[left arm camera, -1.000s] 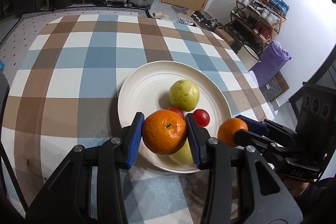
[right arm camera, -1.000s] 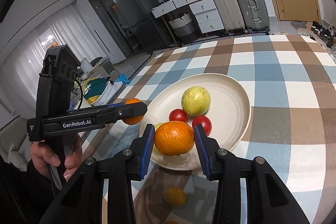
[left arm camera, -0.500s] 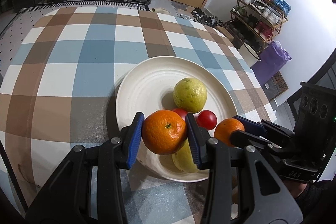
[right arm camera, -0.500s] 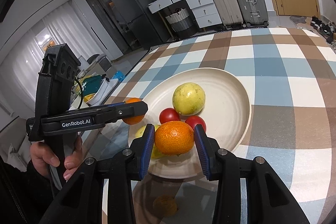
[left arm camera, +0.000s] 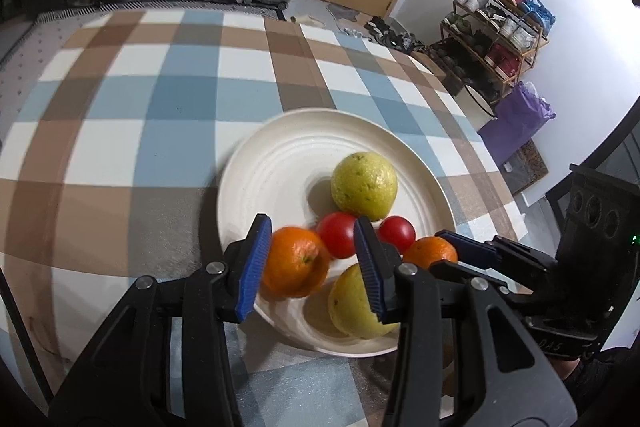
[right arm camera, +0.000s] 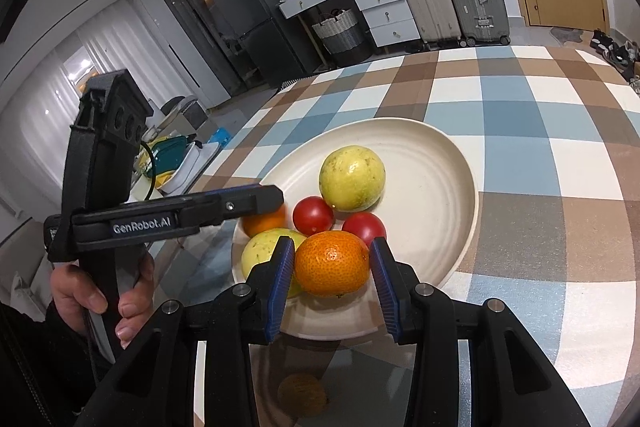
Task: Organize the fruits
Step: 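Lower both oranges onto the plate and open both grippers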
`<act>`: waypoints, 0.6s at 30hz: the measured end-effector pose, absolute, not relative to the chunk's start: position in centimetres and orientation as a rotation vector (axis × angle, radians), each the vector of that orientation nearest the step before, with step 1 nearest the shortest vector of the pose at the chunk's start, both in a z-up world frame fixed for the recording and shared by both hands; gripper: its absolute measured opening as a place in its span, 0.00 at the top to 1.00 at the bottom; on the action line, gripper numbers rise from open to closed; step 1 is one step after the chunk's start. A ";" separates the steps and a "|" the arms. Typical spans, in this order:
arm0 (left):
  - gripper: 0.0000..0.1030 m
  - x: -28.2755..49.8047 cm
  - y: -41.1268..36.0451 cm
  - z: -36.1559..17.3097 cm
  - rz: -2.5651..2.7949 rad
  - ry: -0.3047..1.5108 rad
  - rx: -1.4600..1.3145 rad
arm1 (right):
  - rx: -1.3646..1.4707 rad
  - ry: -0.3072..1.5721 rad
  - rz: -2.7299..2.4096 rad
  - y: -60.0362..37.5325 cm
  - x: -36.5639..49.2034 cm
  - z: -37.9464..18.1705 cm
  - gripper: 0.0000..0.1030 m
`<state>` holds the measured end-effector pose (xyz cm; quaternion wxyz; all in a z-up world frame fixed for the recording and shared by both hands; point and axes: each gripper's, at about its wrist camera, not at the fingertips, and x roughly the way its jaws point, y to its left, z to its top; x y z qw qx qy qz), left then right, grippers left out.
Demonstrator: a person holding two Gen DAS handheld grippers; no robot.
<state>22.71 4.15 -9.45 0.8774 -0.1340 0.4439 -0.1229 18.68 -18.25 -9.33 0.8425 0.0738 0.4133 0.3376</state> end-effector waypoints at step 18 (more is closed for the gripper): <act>0.52 19.1 4.8 -6.1 -0.226 0.877 -0.287 | 0.178 0.777 0.687 -19.7 16.8 -6.5 0.51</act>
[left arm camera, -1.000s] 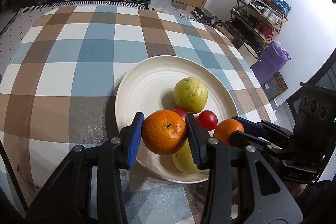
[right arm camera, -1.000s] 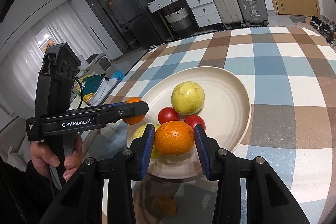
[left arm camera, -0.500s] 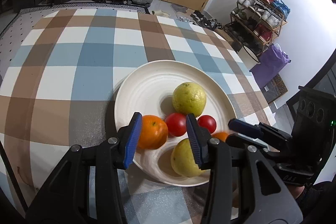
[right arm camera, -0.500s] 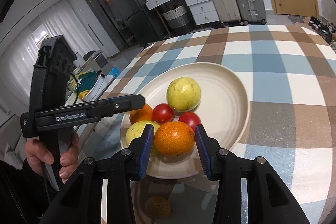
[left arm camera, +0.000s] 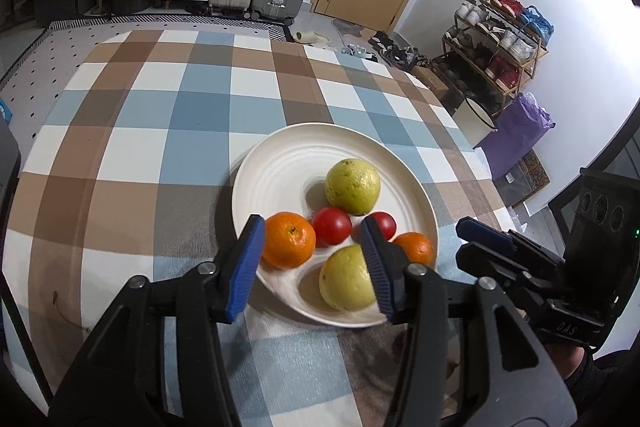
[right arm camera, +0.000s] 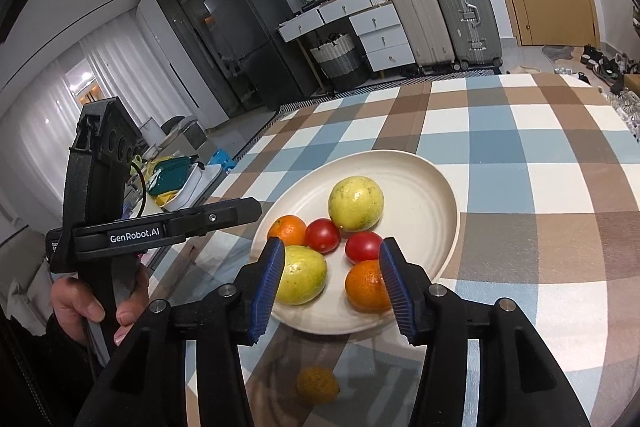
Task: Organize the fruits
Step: 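Lower both oranges onto the plate and open both grippers, then withdraw both grippers from the plate toward the dark plums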
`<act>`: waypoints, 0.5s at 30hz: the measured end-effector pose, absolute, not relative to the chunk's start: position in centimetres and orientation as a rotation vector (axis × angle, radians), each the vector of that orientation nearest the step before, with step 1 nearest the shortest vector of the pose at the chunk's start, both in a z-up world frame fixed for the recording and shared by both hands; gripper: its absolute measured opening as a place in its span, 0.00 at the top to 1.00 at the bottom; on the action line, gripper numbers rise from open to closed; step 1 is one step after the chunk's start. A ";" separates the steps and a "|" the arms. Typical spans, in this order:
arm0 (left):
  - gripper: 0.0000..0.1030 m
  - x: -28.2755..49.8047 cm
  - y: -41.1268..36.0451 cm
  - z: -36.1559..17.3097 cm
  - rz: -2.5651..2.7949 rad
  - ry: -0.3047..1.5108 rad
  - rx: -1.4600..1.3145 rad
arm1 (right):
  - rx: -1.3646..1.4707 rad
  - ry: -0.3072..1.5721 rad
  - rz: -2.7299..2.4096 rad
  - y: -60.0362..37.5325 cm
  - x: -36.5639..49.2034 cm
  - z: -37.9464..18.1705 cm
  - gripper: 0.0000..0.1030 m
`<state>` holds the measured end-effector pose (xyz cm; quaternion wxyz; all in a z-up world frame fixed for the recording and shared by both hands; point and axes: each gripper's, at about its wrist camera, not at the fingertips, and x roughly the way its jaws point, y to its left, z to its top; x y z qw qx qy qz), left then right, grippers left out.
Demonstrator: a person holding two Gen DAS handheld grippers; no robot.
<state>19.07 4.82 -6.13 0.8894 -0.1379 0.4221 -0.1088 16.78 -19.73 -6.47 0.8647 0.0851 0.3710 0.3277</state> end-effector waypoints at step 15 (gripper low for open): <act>0.21 13.4 5.0 -3.7 -0.161 0.817 -0.288 | 0.174 0.694 0.661 -21.2 12.7 -4.0 0.32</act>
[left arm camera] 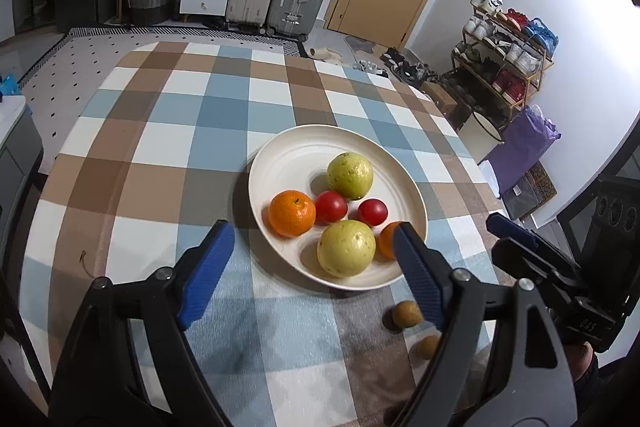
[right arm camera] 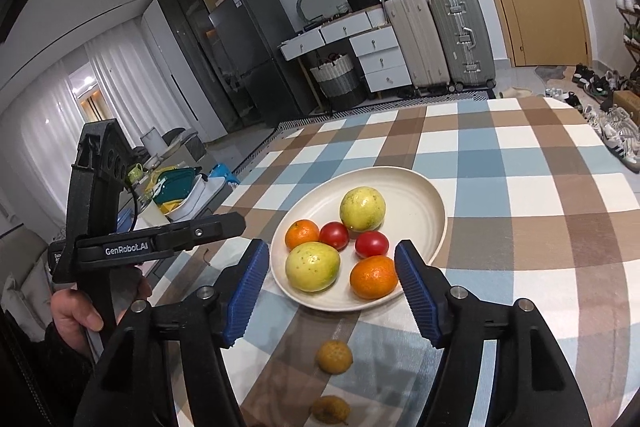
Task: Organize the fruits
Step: 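Withdraw both grippers from the plate toward the dark plums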
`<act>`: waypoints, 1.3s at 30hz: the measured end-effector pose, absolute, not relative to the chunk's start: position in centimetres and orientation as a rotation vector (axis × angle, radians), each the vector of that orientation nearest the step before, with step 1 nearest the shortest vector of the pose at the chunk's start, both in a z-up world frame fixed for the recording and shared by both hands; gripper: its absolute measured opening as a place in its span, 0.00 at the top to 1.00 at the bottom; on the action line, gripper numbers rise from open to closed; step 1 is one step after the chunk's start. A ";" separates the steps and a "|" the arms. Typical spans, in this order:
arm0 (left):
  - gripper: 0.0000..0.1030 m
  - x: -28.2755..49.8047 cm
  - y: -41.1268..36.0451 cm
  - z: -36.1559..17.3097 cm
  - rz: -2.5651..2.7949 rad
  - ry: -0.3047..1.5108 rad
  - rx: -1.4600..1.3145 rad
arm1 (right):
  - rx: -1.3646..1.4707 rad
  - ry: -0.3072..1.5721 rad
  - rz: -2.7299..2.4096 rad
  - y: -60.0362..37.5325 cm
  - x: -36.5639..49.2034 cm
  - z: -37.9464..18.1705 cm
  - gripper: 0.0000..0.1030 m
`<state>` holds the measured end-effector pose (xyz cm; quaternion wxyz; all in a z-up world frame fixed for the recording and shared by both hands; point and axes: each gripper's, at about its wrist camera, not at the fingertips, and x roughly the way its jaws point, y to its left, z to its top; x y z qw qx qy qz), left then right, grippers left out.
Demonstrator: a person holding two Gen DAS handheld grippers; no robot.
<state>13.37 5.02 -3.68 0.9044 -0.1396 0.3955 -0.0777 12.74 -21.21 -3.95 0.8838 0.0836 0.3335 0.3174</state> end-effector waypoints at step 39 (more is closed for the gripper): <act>0.01 -0.4 2.9 -6.5 -0.095 0.797 -0.226 | 0.019 0.717 0.675 -22.8 -1.2 -6.7 0.07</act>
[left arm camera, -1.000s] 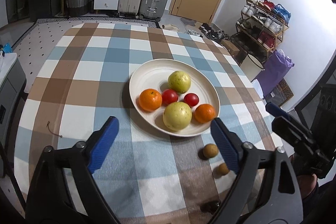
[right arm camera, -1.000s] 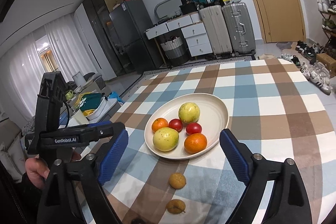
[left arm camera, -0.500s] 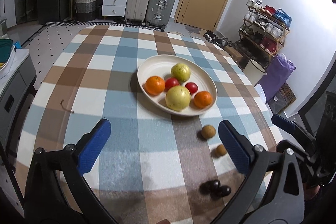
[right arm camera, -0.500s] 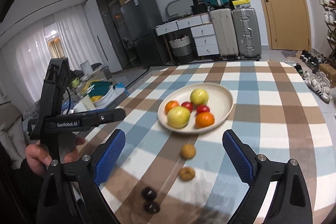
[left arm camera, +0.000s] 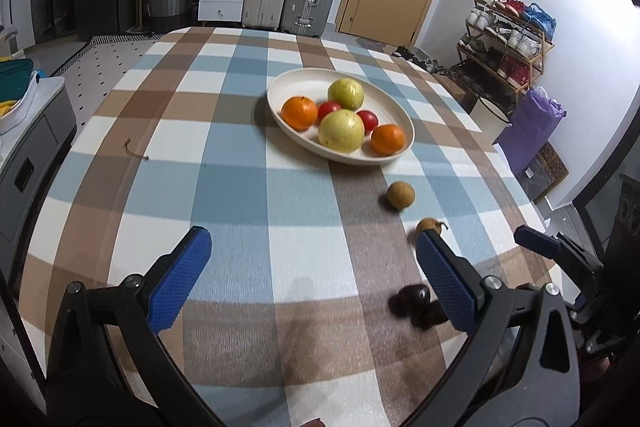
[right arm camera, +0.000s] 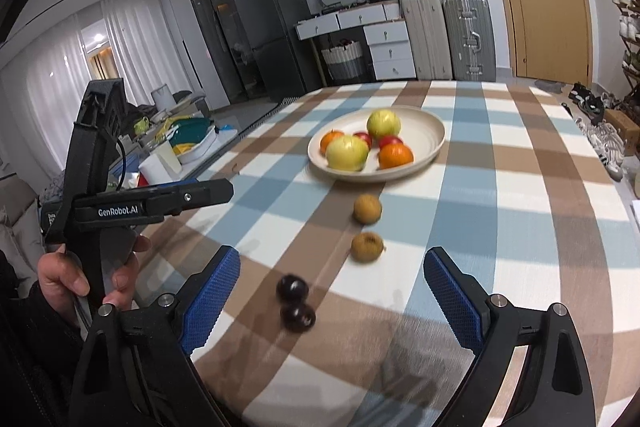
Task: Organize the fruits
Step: 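Withdraw both grippers from the plate toward the dark plums, then grasp a dark plum with the right gripper and lift it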
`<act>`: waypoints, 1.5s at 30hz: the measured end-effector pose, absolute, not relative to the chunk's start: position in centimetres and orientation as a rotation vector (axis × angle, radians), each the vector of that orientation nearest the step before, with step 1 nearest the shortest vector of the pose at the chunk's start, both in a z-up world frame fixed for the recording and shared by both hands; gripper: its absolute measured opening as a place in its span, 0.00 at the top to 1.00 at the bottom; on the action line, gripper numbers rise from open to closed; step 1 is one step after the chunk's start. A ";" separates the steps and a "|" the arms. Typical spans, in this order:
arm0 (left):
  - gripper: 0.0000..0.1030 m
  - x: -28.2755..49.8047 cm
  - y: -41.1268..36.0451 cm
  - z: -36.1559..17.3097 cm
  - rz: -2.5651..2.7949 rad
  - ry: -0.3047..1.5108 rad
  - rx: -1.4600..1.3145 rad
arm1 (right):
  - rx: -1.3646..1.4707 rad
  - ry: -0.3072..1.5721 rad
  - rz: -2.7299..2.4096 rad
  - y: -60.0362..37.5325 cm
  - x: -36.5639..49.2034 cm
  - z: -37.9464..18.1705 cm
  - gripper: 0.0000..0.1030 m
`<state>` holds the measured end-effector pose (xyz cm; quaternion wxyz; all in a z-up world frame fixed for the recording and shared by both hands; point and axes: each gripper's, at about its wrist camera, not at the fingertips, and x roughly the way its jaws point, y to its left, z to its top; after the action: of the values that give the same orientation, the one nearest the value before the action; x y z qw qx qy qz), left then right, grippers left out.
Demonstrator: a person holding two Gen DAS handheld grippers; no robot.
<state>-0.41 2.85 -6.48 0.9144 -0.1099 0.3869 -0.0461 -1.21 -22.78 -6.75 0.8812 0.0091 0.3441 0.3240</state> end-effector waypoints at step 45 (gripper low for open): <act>0.01 -1.2 2.1 -8.6 -0.115 0.857 -0.220 | -0.011 0.772 0.750 -21.3 -2.2 -10.0 0.75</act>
<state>-1.18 2.07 -8.61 0.9022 -0.1064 0.4142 -0.0557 -2.25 -21.30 -9.98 0.8587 -0.0053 0.3675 0.3571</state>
